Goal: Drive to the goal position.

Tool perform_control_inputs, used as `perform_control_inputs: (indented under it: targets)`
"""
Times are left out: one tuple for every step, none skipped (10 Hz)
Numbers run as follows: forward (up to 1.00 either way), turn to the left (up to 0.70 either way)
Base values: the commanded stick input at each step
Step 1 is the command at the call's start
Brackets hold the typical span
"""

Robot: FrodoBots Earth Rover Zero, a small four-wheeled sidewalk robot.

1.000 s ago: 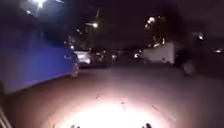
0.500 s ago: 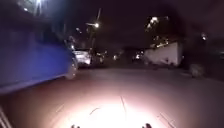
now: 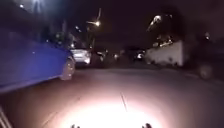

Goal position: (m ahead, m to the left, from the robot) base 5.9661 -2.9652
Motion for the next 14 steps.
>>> perform_control_inputs:
  targets:
    - [0.85,0.00]
    - [0.85,0.00]
    - [0.85,0.00]
    - [0.85,0.00]
    - [0.85,0.00]
    - [0.85,0.00]
    - [0.85,0.00]
    - [0.85,0.00]
    - [0.85,0.00]
    - [0.85,0.00]
    - [0.85,0.00]
    - [0.85,0.00]
    - [0.85,0.00]
    - [0.85,0.00]
